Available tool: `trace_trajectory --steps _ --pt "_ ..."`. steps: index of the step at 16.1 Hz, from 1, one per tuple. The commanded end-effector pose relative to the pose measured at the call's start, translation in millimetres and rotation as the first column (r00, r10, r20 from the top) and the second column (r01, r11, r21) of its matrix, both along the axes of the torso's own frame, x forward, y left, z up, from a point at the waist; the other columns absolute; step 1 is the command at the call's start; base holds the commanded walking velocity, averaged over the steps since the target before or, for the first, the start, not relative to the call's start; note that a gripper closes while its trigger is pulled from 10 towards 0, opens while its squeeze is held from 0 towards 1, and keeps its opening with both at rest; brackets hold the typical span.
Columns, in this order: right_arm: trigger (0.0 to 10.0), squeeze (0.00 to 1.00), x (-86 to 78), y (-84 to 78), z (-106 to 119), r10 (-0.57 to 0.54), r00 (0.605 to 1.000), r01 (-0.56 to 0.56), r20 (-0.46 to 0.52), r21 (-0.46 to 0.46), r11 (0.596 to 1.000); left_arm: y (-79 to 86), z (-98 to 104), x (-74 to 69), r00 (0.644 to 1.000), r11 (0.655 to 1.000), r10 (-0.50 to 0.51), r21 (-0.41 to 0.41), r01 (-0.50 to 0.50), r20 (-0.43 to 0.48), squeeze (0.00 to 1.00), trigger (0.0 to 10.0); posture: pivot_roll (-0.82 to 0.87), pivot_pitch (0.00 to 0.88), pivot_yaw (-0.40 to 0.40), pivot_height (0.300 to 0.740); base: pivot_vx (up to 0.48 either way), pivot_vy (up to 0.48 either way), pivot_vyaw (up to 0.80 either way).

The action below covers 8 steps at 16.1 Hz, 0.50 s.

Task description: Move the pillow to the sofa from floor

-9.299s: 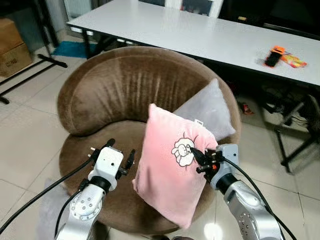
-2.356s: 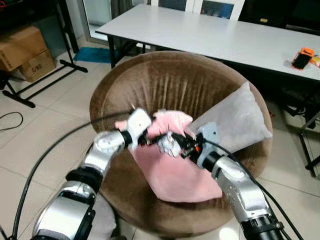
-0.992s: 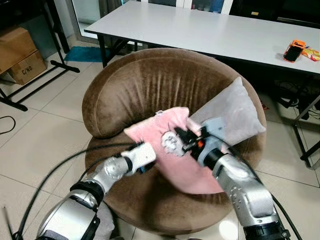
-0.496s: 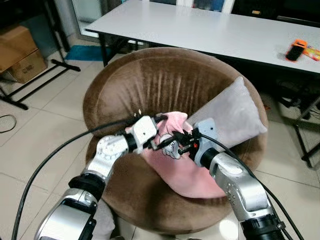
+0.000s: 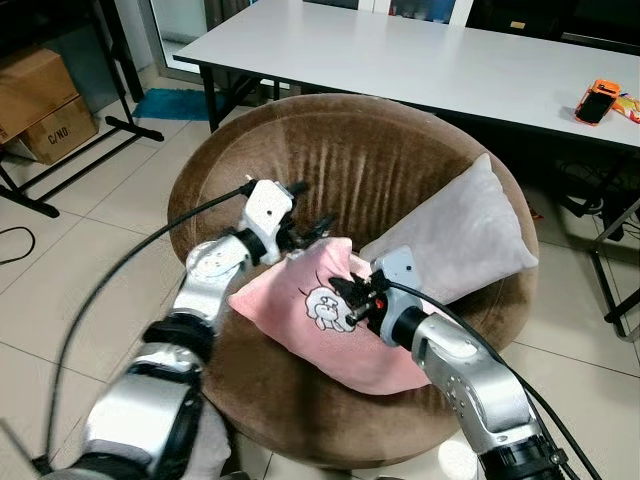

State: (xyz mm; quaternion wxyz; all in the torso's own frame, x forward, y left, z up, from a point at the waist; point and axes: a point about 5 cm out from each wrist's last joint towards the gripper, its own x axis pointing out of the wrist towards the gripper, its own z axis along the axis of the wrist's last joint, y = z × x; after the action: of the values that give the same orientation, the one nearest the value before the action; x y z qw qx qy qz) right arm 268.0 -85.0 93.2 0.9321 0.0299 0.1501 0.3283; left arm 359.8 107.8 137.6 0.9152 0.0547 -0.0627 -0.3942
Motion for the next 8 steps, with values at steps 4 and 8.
trace_trajectory --steps 4,8 --pt "10.0 0.00 0.1 -2.2 6 0.002 0.999 -0.002 0.035 0.001 1.000 -5.8 4 -1.7 0.989 0.984 -0.127 -0.138 0.116 -0.072 0.00 10.0 -0.18 0.000 -0.005 0.740 0.000 0.000 0.00" --pt "10.0 0.00 -2.0 3.0 8 0.033 0.999 -0.033 0.042 0.010 0.999 -1.0 -22 -17.1 0.931 0.958 -0.285 -0.042 0.283 -0.229 0.00 10.0 -0.17 0.000 -0.008 0.740 0.000 0.000 0.00"
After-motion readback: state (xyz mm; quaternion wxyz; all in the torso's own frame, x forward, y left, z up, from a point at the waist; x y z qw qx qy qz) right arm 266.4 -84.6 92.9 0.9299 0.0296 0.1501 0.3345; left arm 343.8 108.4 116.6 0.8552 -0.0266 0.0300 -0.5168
